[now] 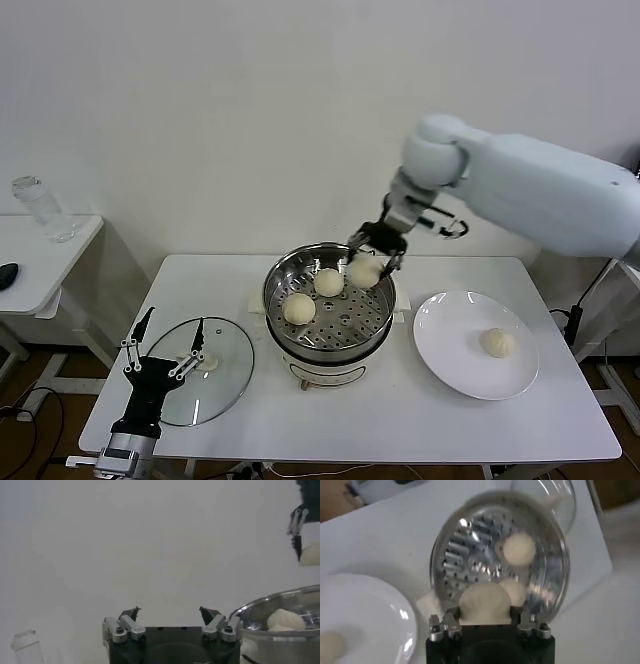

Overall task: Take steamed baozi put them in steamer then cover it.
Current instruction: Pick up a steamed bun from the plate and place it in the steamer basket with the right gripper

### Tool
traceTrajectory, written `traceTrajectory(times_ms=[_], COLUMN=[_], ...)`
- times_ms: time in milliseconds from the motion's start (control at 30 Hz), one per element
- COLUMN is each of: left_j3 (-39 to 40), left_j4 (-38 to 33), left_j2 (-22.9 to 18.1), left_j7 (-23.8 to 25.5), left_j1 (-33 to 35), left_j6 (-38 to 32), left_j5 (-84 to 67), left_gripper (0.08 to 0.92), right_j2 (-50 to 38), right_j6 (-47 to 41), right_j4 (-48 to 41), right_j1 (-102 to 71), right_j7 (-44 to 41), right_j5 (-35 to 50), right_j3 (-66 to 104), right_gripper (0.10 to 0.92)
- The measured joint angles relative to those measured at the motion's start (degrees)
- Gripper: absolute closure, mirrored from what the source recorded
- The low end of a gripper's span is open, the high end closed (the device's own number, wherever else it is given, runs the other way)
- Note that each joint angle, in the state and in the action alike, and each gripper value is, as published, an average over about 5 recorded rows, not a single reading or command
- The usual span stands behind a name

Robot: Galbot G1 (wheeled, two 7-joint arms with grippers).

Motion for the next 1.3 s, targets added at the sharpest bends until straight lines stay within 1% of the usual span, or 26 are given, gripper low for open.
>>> traceTrajectory(times_ms=[200, 500, 1000, 1133, 1300], left_j3=[-0.3, -0.35, -0.74, -0.88, -1.11], left_j4=[-0.12, -0.16, -0.02, 0.04, 0.17], left_j2=[-0.03, -0.18, -0.19, -0.17, -0.13], left_j7=[0.05, 0.08, 0.08, 0.08, 0.08], left_j1=[-0.02, -0.07, -0.05, -0.06, -0.07], left_j6=[-0.19, -0.48, -0.93, -1.02, -1.08], left_j5=[-0.06, -0.11, -0.28, -0.33, -0.45], left_gripper=[0.177, 0.177, 0.177, 0.177, 0.177], right_j2=[2.34, 5.01, 8.17, 8.8, 9.16], right_j6=[3.26, 7.0, 10.46, 10.96, 11.41], right_j4=[2.0, 2.43, 2.02, 1.87, 1.9], right_j1=[-1.45, -4.5, -9.22, -10.06, -10.7], right_j7=[-0.31, -0.36, 0.35, 0.49, 0.85], right_j5=[-4.14, -9.8, -16.74, -17.74, -18.53], right_j3=[-1.77, -2.52, -1.88, -1.83, -1.83], right_gripper=[0.33, 0.33, 0.328, 0.313, 0.275])
